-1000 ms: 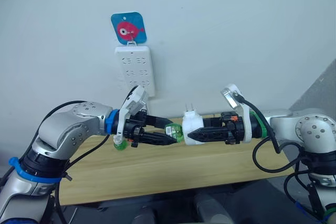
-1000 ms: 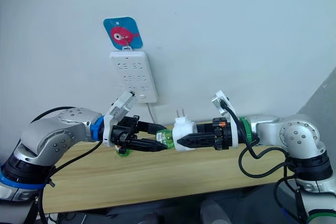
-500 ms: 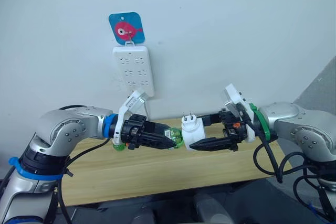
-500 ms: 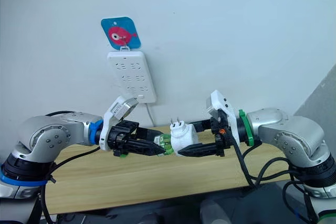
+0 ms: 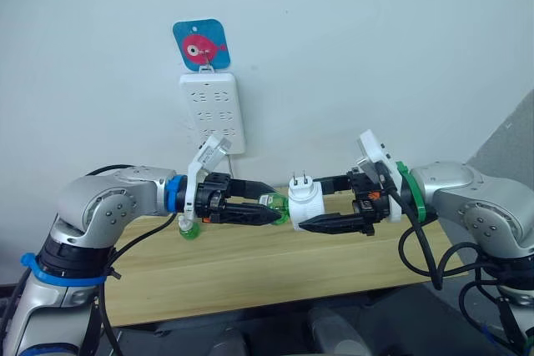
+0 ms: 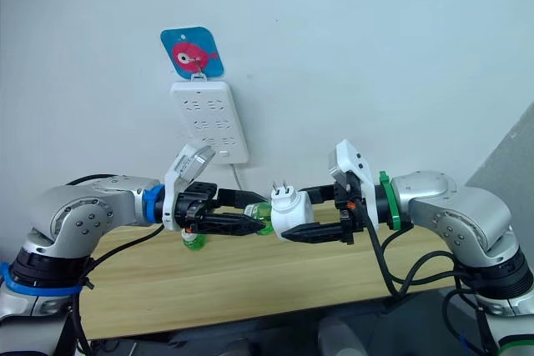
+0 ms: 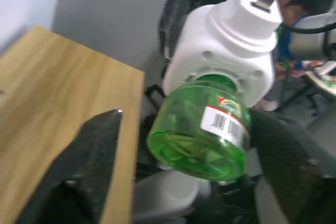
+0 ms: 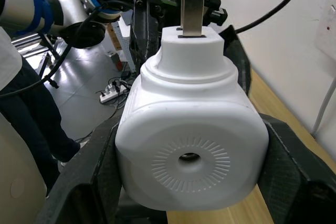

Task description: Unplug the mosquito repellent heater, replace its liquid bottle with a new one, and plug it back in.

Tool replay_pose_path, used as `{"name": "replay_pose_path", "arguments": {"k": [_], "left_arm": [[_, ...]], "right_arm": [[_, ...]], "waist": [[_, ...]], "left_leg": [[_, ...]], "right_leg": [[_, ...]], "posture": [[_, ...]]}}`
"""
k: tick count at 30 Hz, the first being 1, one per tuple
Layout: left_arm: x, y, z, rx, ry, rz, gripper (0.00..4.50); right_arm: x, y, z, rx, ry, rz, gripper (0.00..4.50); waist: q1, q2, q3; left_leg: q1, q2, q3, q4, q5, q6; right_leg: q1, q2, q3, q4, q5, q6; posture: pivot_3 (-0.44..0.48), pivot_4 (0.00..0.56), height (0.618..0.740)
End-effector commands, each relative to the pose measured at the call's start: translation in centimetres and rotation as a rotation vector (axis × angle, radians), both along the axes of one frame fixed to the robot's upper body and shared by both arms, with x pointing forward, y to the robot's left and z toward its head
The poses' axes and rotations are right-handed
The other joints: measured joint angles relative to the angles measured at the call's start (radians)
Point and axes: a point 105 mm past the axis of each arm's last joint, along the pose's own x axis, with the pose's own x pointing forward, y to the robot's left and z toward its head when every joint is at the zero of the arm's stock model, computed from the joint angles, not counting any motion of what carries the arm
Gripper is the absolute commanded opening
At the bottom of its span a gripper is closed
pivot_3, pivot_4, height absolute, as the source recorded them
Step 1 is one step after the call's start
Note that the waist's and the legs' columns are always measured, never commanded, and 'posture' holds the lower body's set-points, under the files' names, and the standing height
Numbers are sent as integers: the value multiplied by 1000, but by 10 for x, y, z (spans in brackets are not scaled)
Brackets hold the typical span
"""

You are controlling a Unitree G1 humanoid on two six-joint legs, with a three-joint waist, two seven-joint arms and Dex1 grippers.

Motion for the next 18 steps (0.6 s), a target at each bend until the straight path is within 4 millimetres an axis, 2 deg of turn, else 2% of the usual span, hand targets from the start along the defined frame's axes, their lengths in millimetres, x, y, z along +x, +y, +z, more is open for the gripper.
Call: {"name": "replay_pose_path", "arguments": {"k": [1,6,18], "left_arm": [[6,4,3,-1,-92,36,4500],[13,9,4,-10,-143,86,4500],[13,21,5,15,-182,111,4500]], "right_arm": [[-6,4,11,35,-28,36,2999],[0,4,10,49,-5,-7,2999],[15,1,8,78,30,-97,2999]], "waist": [[1,0,0],[1,0,0],[1,0,0]], "left_leg": [[0,0,0,0,0,0],[0,0,0,1,0,0],[0,0,0,1,0,0]], "right_leg": [[0,0,0,0,0,0],[0,0,0,0,0,0],[0,0,0,1,0,0]], "posture": [[-141,71,740],[-138,68,740],[-131,65,740]]}}
